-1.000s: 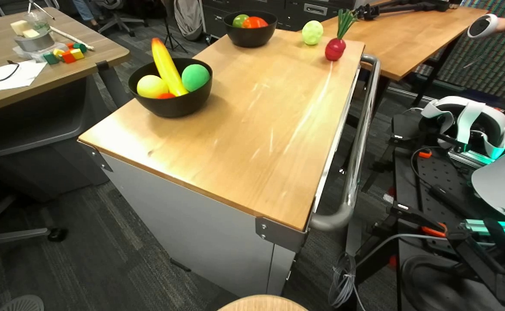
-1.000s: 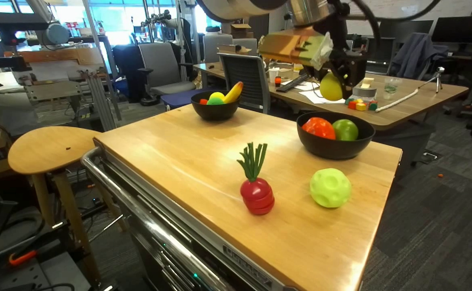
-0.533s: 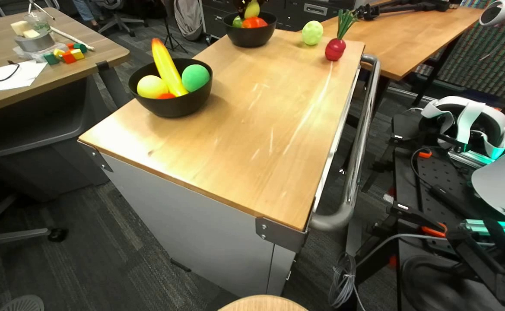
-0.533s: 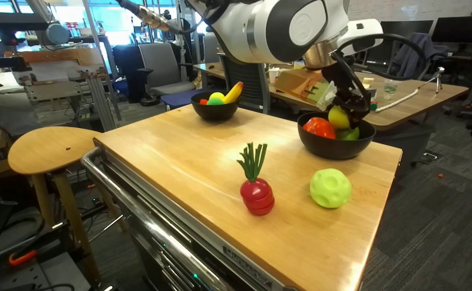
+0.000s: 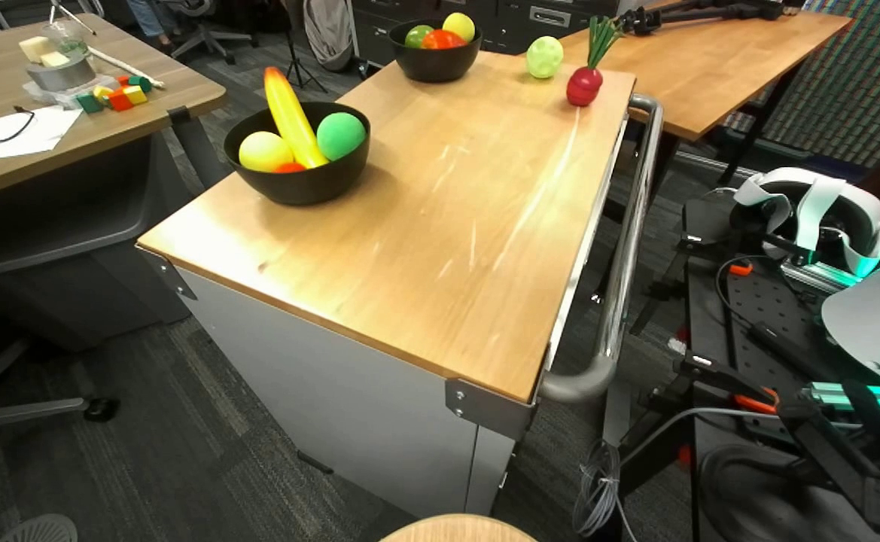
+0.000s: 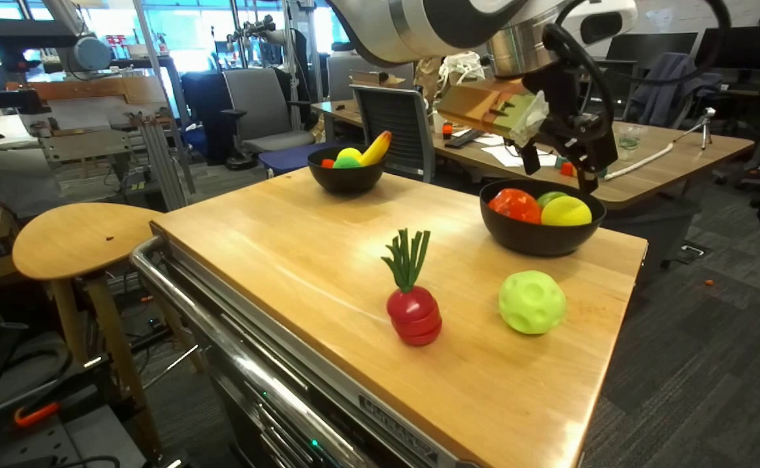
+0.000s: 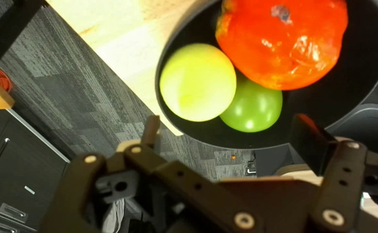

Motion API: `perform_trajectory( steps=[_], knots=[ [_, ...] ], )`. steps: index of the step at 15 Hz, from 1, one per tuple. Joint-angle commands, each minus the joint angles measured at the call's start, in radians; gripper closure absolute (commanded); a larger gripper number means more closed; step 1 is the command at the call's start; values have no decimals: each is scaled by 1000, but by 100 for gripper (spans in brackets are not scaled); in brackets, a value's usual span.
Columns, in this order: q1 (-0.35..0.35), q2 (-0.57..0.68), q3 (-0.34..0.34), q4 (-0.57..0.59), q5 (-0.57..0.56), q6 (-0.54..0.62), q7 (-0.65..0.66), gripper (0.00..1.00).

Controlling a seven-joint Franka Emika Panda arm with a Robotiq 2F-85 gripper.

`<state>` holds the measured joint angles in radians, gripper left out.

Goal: Place the fruits and vegetables in the two black bowls

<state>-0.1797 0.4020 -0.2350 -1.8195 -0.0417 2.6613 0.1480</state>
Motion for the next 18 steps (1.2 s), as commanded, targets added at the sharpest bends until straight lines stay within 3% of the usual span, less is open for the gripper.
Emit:
perform_trajectory(
  steps=[1,4,6,7,10,12,18],
  knots=[
    [12,-236,-18,-238,-64,-82,-44,0],
    [-12,-372,-23,-372,-128,-187,-112,0],
    [-24,-439,-19,-438,-156,-185,-162,0],
    [-27,-333,-12,-342,-123,-183,-117,0],
    [-34,-406,-12,-415,-136,-183,-150,0],
    [-40,-381,-17,-414,-190,-126,-135,0],
    [-69,-284,-32,-366,-131,-91,-168,0]
  ],
)
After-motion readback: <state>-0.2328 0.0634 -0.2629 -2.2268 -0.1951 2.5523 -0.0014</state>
